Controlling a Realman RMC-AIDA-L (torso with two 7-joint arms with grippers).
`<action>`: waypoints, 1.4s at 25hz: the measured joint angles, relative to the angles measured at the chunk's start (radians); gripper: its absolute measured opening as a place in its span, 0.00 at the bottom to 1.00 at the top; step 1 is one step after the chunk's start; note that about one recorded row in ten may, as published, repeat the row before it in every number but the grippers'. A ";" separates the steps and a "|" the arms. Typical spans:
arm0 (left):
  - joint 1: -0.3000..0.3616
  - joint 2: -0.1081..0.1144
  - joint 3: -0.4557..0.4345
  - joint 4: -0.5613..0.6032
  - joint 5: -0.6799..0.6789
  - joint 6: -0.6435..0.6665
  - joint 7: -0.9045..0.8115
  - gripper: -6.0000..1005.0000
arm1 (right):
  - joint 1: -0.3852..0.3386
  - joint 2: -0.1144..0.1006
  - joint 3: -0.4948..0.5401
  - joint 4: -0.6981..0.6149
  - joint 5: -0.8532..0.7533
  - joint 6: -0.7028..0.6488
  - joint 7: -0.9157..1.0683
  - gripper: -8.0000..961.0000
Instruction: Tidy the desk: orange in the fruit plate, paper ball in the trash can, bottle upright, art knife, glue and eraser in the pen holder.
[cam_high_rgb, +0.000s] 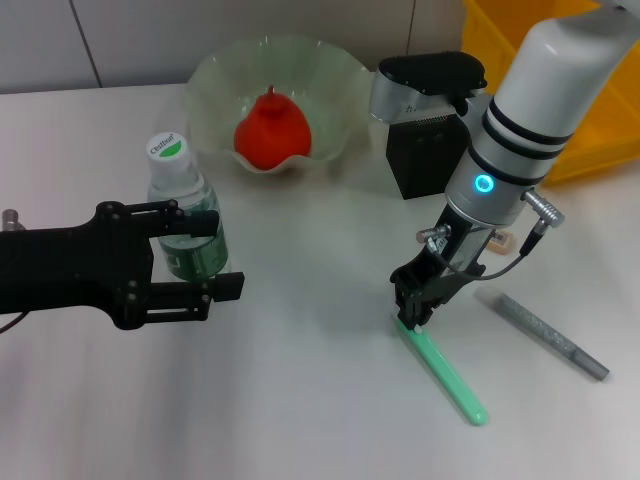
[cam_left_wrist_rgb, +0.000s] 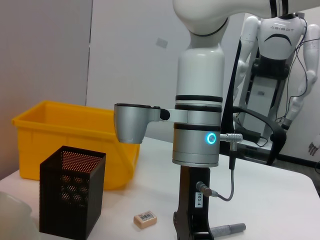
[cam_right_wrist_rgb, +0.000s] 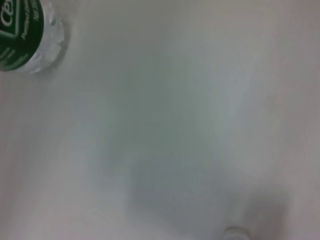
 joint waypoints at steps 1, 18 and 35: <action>0.000 0.000 0.000 -0.002 0.000 0.000 0.000 0.75 | 0.000 0.000 0.000 0.000 0.000 0.000 0.000 0.14; 0.003 0.000 -0.004 -0.008 -0.004 0.000 -0.001 0.74 | -0.002 -0.003 0.000 0.003 0.005 0.000 -0.018 0.04; 0.008 -0.001 -0.024 -0.011 -0.005 0.014 -0.005 0.74 | 0.017 -0.008 0.000 0.035 0.033 -0.040 -0.077 0.03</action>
